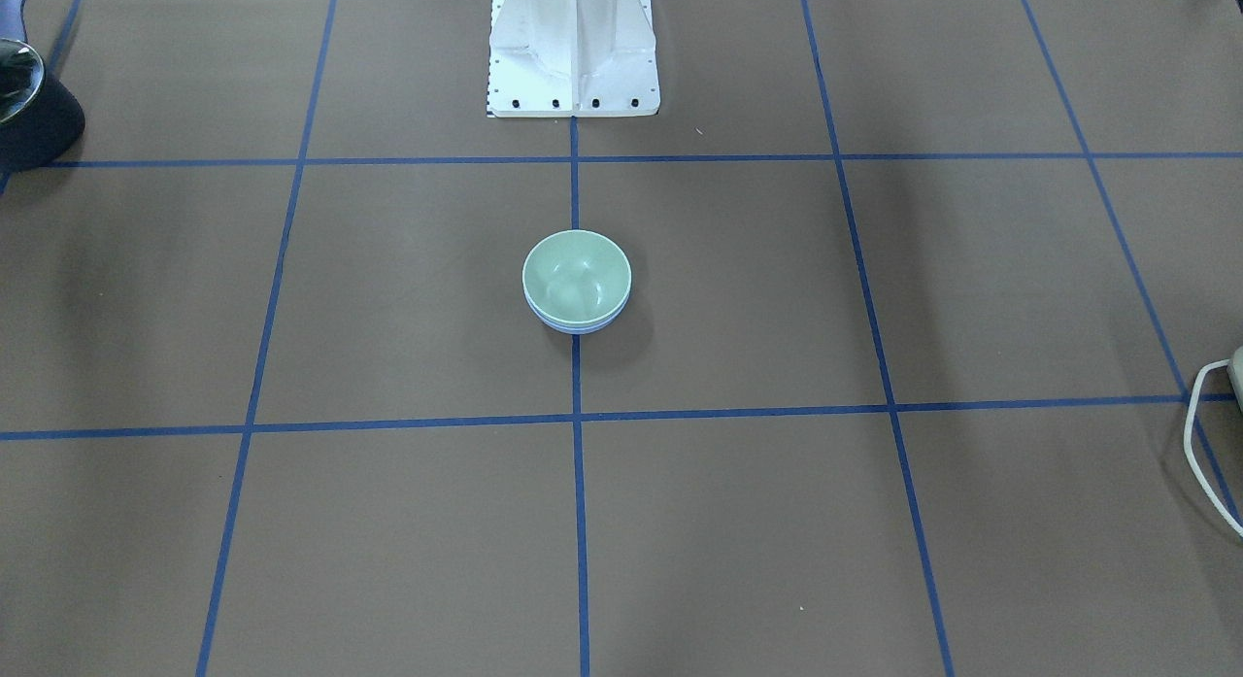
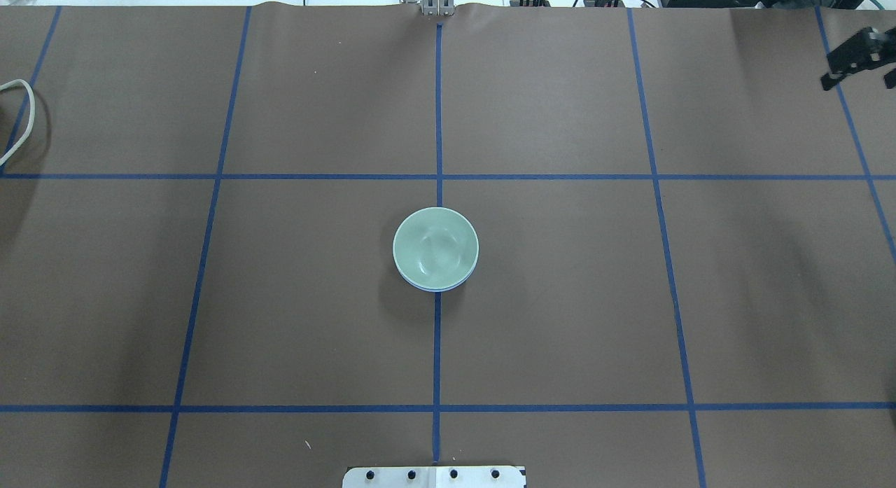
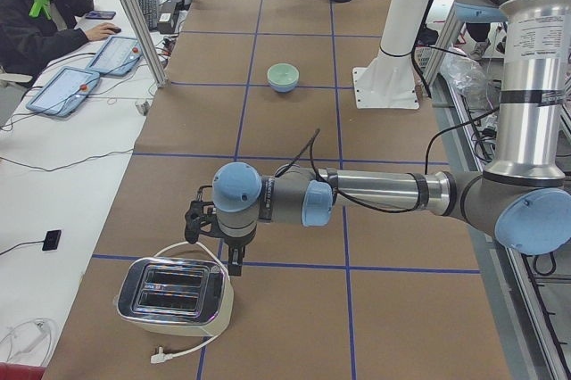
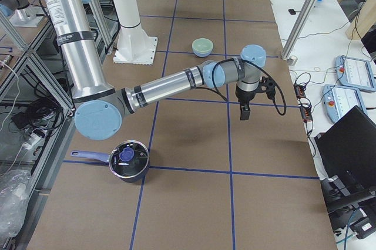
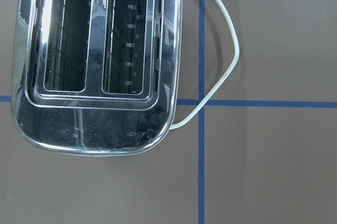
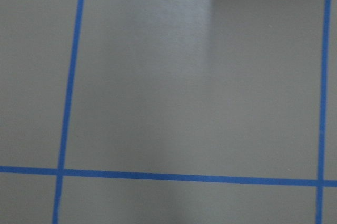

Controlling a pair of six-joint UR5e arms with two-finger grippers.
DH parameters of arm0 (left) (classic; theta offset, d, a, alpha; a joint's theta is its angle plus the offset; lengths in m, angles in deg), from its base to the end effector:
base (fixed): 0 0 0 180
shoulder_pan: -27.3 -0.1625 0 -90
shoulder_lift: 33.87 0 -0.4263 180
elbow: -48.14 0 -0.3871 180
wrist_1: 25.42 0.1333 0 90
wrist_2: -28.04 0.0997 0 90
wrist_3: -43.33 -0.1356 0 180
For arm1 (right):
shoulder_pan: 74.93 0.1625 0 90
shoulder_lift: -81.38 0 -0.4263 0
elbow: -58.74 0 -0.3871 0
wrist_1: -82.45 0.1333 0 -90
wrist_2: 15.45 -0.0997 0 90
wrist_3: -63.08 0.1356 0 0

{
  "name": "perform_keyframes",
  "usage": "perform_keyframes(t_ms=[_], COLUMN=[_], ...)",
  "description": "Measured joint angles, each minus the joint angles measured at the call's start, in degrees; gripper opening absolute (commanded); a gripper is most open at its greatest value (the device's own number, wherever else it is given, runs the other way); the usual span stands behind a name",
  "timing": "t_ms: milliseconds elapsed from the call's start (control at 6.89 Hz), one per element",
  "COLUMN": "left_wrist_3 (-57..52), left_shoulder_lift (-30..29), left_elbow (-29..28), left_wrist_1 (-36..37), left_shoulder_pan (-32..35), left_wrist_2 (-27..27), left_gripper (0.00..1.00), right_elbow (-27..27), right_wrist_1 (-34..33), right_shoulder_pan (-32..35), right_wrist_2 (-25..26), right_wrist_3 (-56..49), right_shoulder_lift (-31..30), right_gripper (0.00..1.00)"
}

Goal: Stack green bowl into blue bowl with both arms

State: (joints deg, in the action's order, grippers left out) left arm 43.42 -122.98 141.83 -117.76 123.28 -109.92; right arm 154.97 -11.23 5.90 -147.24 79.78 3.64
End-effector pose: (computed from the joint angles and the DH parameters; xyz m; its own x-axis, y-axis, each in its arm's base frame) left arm -0.0832 -0.4814 0.6513 0.6728 -0.0051 -0.7398 0.1048 0.9906 0.0884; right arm -0.0500 -0.5793 0.5286 0.7233 -0.0006 0.6905 -0.0561 0.9966 0.0597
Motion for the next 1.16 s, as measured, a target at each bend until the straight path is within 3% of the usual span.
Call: perform_keyframes(t_ms=[580, 1160], left_wrist_3=[0.0, 0.0], left_shoulder_lift=[0.26, 2.41], left_elbow=[0.84, 0.96], left_wrist_1=[-0.1, -2.53], left_shoulder_pan=[0.12, 0.08], left_wrist_2=[-0.01, 0.06], left_gripper=[0.99, 0.99], right_elbow=[1.82, 2.08], right_wrist_1=[0.52, 1.01], right_shoulder_pan=[8.05, 8.66], right_wrist_2=[0.82, 1.01], right_wrist_3=[-13.5, -13.49], right_shoulder_lift=[-13.98, -16.08], right_gripper=[1.0, 1.0])
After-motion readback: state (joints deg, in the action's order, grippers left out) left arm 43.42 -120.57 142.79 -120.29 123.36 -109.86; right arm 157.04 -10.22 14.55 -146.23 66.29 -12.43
